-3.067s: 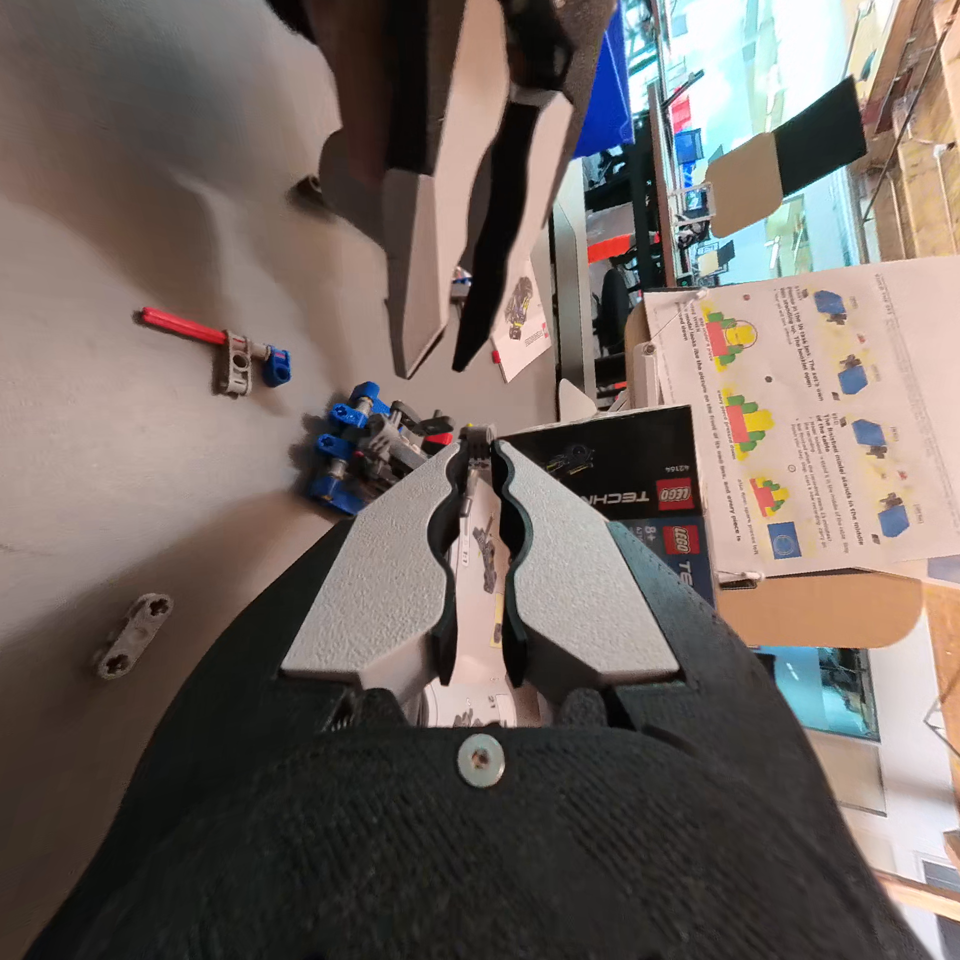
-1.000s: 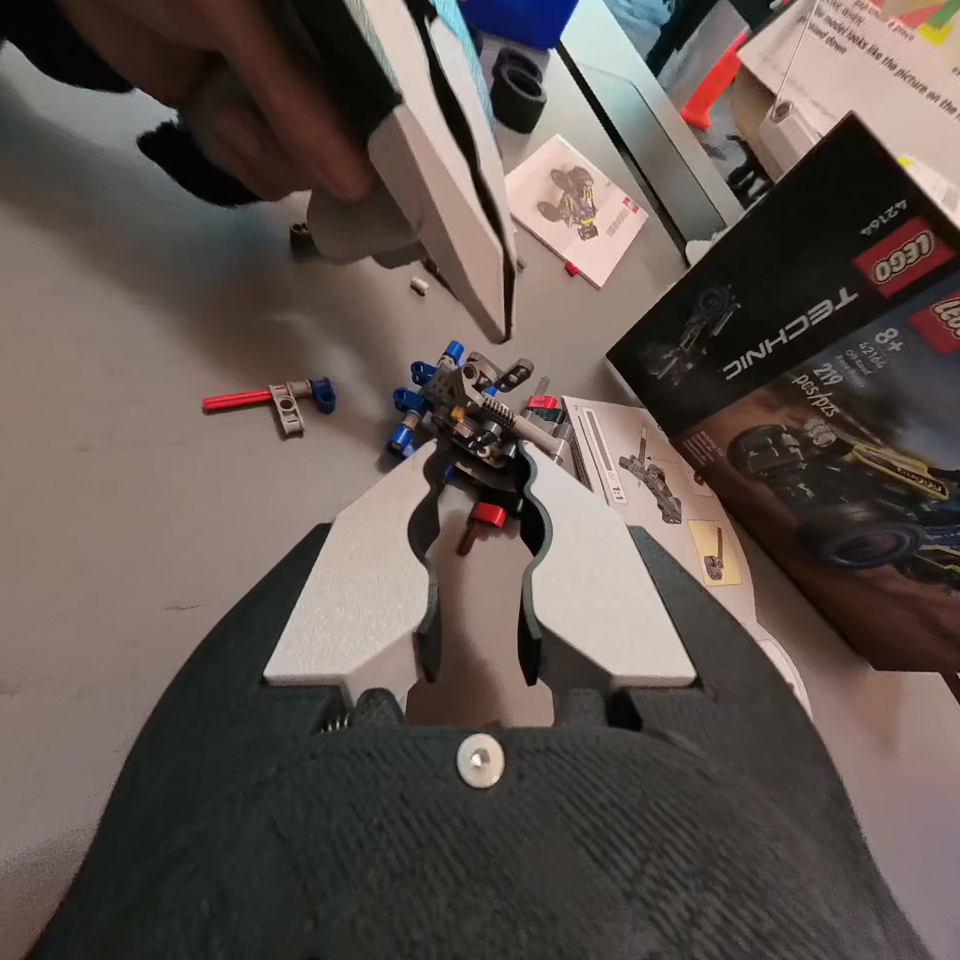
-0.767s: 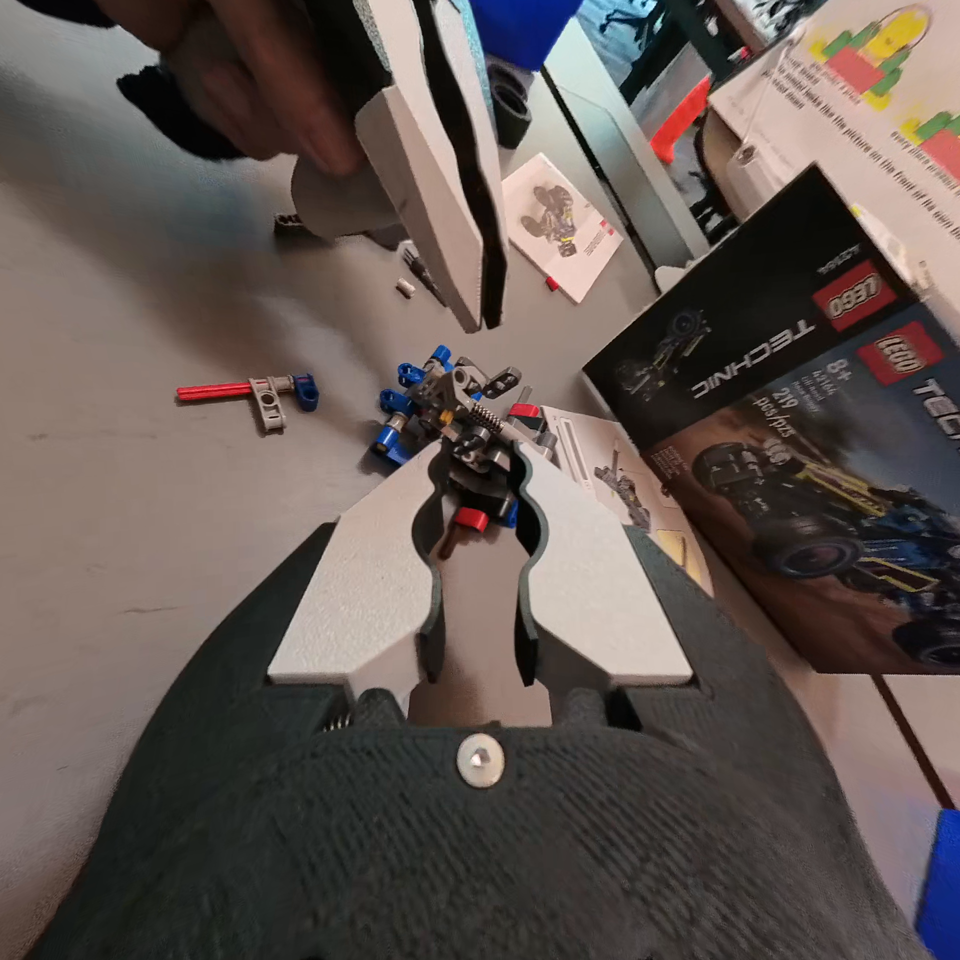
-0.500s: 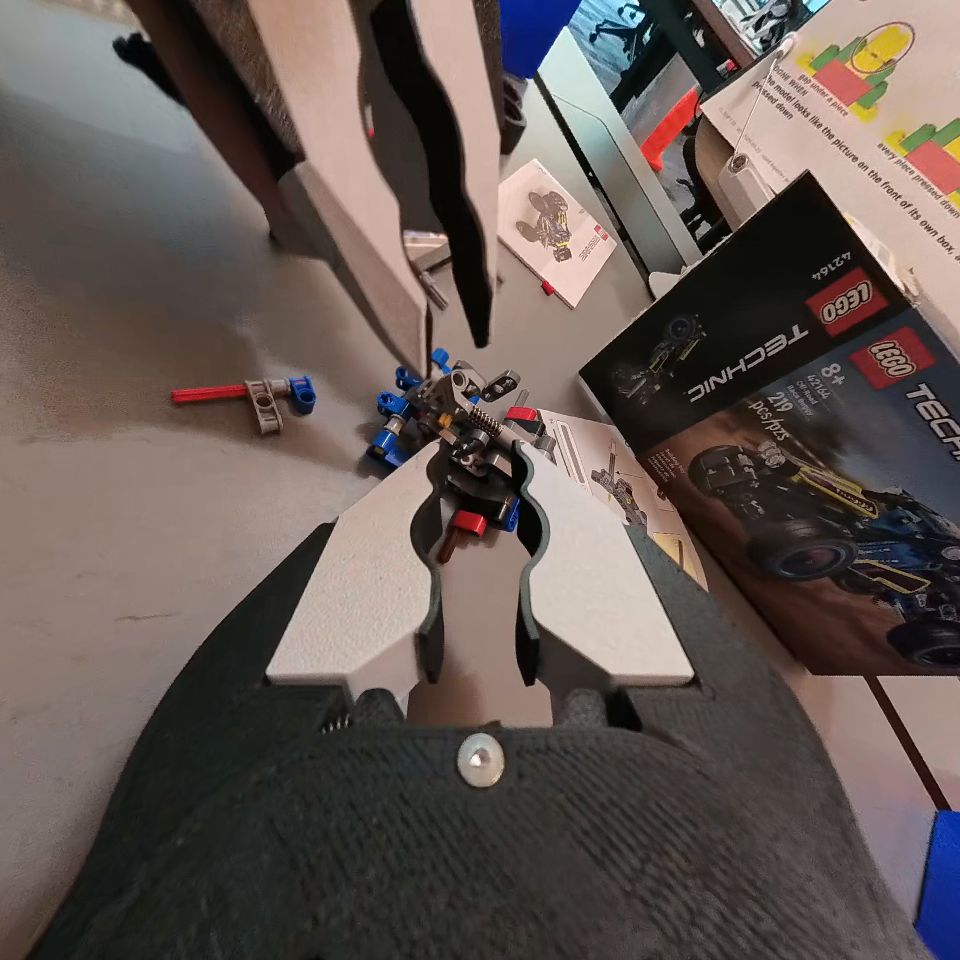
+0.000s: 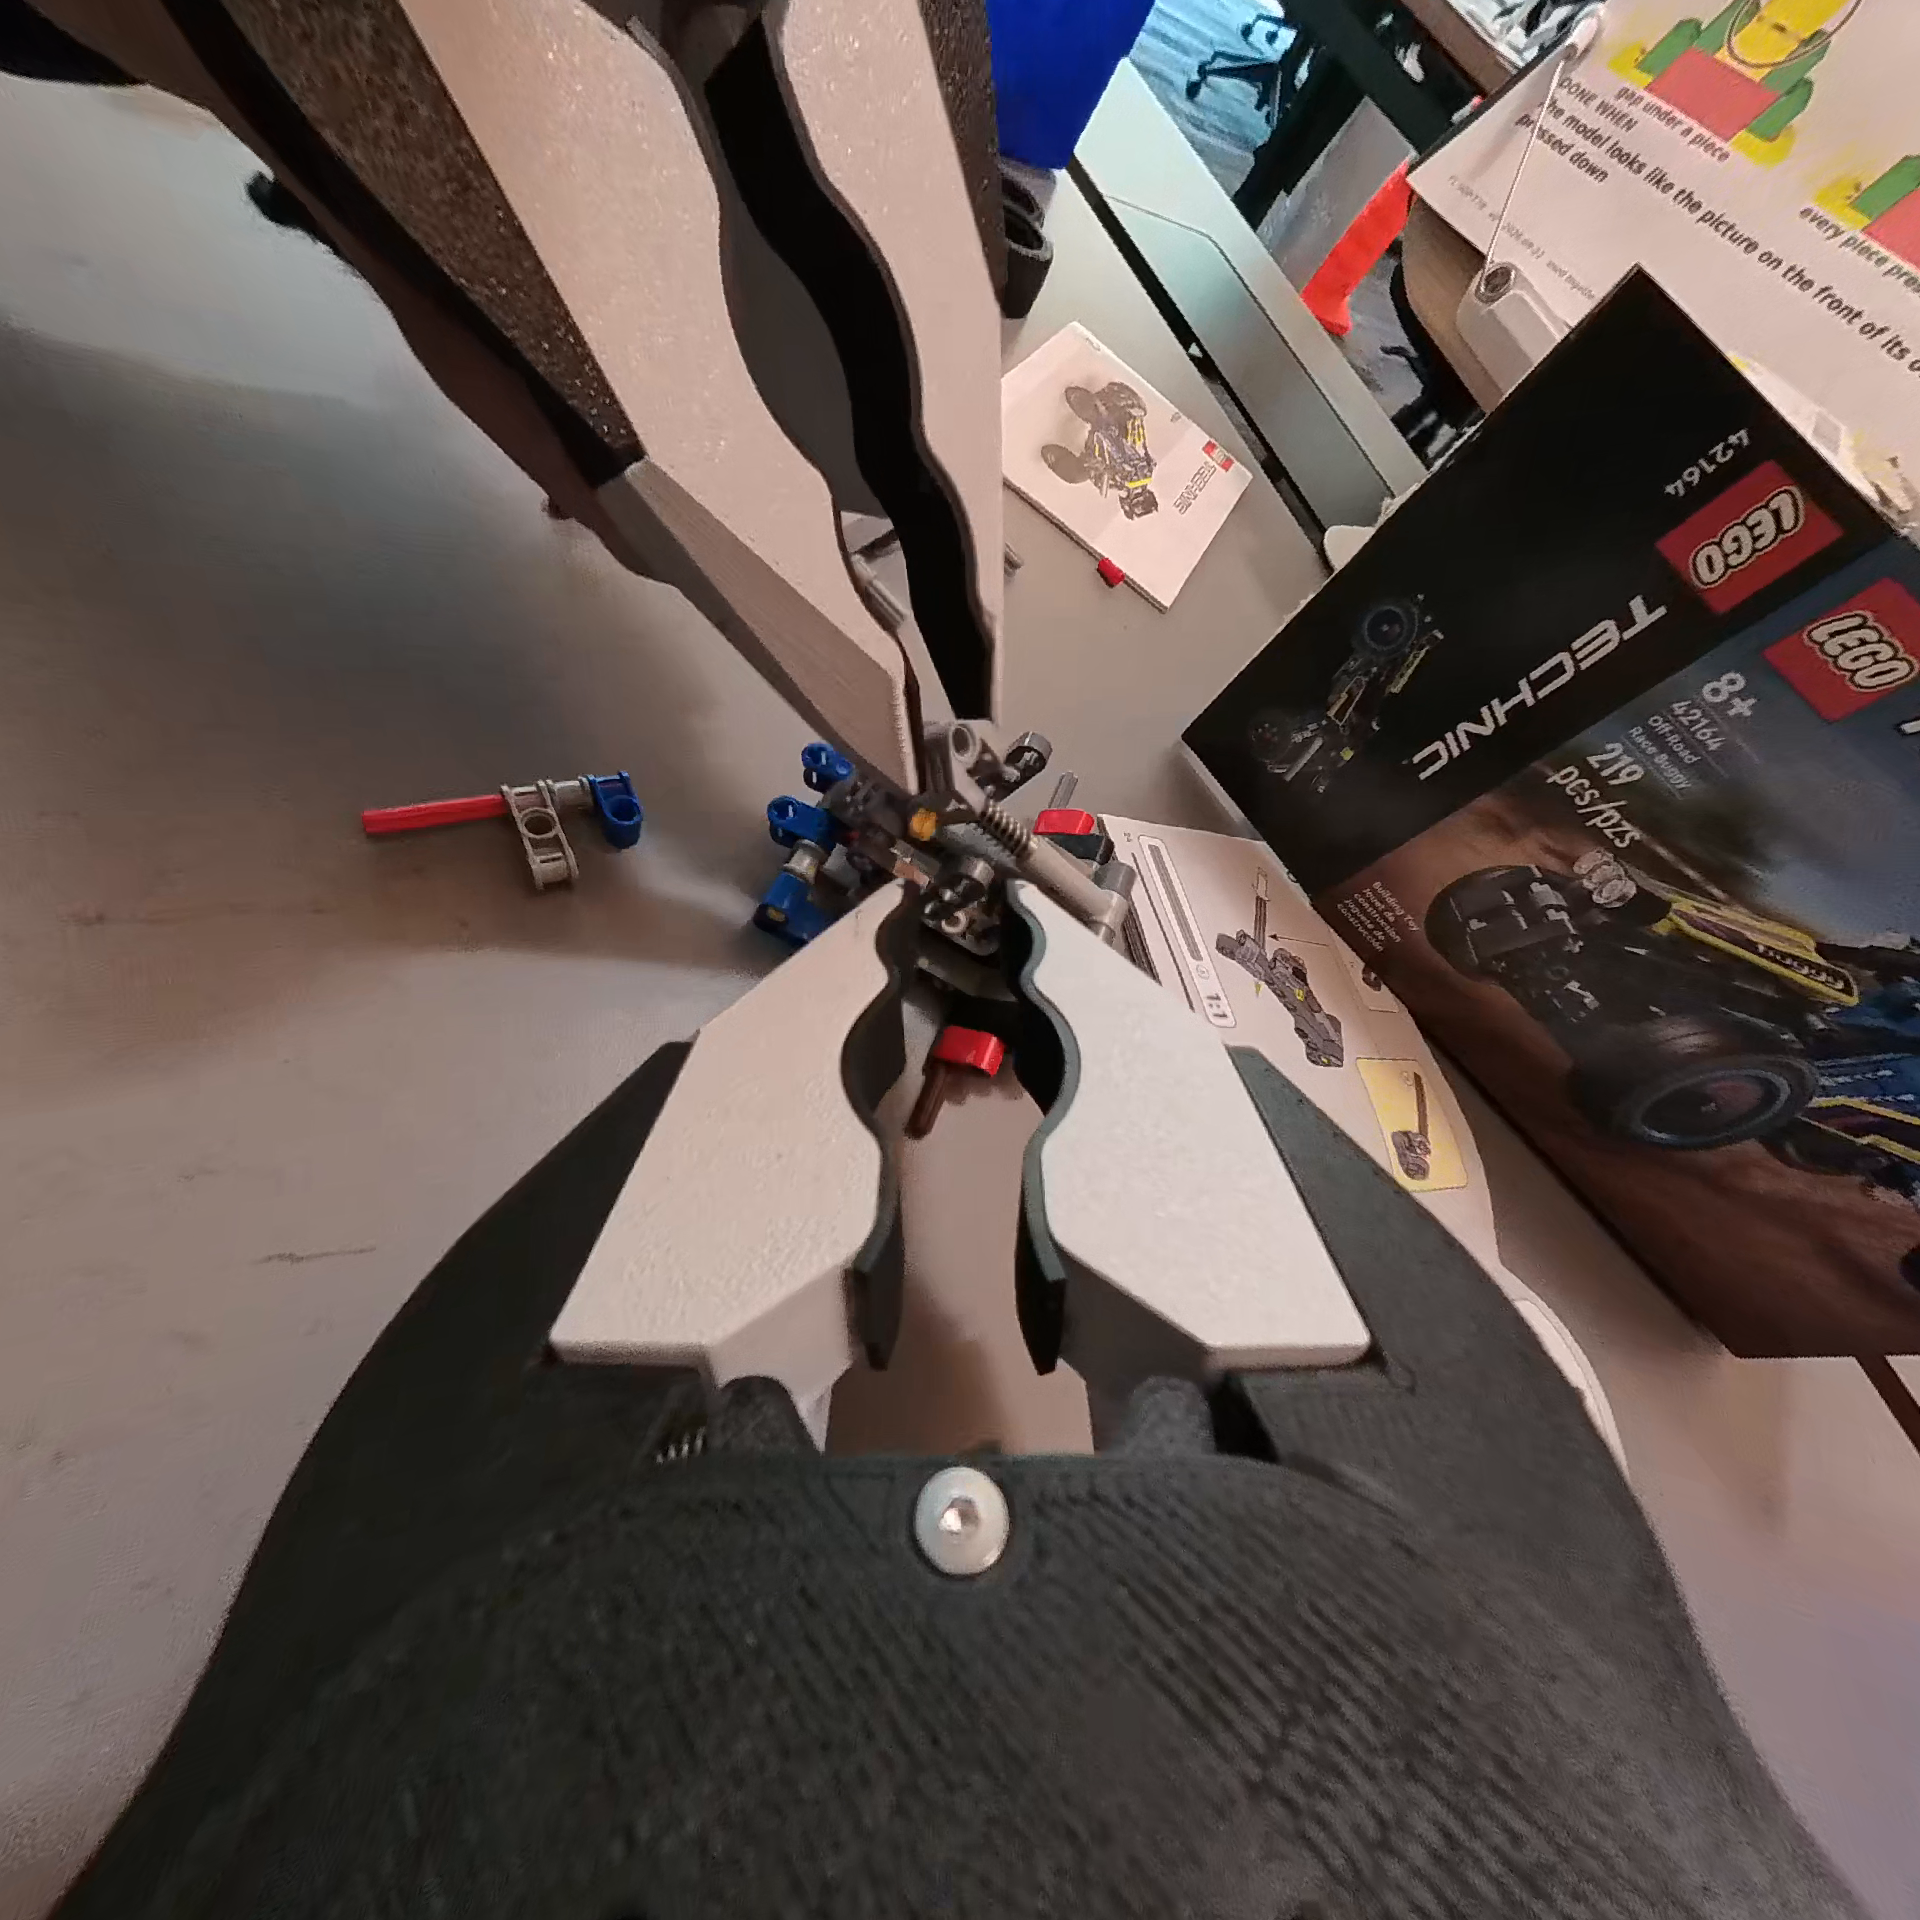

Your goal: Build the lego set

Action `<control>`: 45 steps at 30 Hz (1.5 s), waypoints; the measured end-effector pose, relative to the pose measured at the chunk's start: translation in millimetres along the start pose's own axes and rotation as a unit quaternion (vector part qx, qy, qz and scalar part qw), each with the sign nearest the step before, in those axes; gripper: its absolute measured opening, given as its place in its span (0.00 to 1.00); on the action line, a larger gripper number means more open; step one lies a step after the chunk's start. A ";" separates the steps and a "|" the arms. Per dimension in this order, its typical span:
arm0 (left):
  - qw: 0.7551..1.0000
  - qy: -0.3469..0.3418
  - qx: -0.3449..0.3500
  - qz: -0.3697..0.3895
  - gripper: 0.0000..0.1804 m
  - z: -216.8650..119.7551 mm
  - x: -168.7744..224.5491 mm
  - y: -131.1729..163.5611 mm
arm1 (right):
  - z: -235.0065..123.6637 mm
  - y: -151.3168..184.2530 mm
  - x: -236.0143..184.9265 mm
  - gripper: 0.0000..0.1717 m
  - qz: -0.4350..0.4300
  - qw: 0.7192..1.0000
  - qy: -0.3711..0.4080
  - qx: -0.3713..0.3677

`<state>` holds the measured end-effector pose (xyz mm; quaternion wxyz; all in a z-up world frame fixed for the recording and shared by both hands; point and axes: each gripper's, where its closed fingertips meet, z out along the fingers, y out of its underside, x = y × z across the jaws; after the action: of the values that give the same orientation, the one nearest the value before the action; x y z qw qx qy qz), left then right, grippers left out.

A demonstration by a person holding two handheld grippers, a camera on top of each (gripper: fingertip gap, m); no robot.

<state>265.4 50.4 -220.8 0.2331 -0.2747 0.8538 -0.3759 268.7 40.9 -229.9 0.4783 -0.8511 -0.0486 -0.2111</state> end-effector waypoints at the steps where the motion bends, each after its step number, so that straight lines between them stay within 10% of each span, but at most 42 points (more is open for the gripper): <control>1: 1.000 -0.001 0.000 0.004 0.06 -0.1 -0.2 -0.9 | -0.2 -1.3 -0.1 0.06 0.000 1.000 0.000 0.006; 20: 0.988 0.041 -0.131 -0.074 0.06 -5.7 -0.3 1.2 | 5.3 -8.8 1.0 0.04 0.004 0.999 0.025 0.028; 31: 0.970 0.073 -0.201 -0.115 0.05 -11.0 -1.0 -11.2 | -4.0 -34.2 3.8 0.09 -0.135 0.984 0.100 0.058; 45: 0.994 0.060 -0.047 -0.080 0.07 -25.3 -7.5 -16.1 | -2.9 -31.6 6.3 0.03 -0.015 0.995 0.062 0.073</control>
<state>260.4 59.1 -191.5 0.1372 -0.3293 0.8584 -0.3686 264.5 54.7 -200.9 0.5383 -0.7980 -0.0466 -0.2669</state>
